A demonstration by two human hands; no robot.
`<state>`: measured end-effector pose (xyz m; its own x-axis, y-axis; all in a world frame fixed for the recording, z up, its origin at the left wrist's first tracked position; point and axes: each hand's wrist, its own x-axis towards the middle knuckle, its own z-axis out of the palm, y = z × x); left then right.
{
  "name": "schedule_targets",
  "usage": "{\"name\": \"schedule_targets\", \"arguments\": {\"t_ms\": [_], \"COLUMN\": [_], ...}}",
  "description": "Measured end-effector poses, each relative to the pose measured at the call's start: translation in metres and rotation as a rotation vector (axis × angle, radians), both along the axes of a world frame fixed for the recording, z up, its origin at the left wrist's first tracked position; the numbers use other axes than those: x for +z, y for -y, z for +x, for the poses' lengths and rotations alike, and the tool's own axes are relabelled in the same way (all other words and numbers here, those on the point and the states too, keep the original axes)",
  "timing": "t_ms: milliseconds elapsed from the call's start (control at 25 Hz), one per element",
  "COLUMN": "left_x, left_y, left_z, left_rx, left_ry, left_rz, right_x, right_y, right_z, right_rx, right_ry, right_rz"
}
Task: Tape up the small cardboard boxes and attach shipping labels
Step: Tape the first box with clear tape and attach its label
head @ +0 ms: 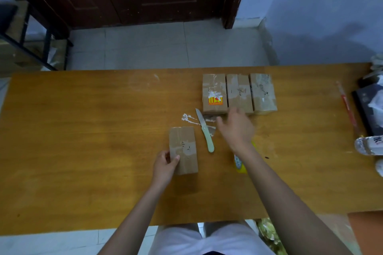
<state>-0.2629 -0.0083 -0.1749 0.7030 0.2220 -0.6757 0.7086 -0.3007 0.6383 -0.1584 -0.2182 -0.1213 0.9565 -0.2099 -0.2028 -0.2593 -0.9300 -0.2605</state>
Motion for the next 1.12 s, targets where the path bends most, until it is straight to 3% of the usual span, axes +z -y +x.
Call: {"name": "schedule_targets", "arguments": {"t_ms": [80, 200, 320, 480, 560, 680, 800, 920, 1040, 1120], "left_x": [-0.001, -0.003, -0.003, 0.008, 0.017, 0.036, 0.05, 0.051, 0.051, 0.051], "left_y": [0.003, 0.01, 0.016, 0.018, 0.018, 0.024, 0.044, 0.083, 0.116, 0.119], "left_z": [-0.005, -0.02, -0.028, -0.022, -0.011, 0.01, 0.028, 0.04, 0.049, 0.054], "left_rx": [-0.017, -0.045, -0.05, 0.042, 0.103, 0.06, -0.056, -0.169, 0.044, 0.264], "left_ry": [0.0, 0.031, 0.029, 0.087, 0.205, 0.427, 0.392, 0.08, -0.309, -0.371], "left_rz": [-0.005, 0.0, 0.0, 0.045, 0.13, 0.202, -0.009, -0.224, -0.7, -0.962], "right_x": [0.004, -0.004, -0.019, -0.022, -0.022, -0.022, -0.014, 0.013, 0.045, 0.061], "right_y": [0.044, 0.094, 0.1, 0.079, 0.071, 0.069, 0.076, 0.077, 0.074, 0.075], "right_z": [-0.016, -0.043, -0.061, -0.063, -0.063, -0.07, -0.073, -0.067, -0.066, -0.07], "right_rx": [-0.147, -0.314, -0.493, -0.835, -0.834, -0.684, -0.554, -0.432, -0.204, -0.131], "right_ry": [0.012, -0.248, -0.466, -0.398, -0.325, -0.184, -0.082, 0.025, 0.003, -0.043], "right_rz": [0.049, 0.17, 0.539, 0.99, 0.976, 0.758, 0.8, 0.93, 1.028, 1.07]}}
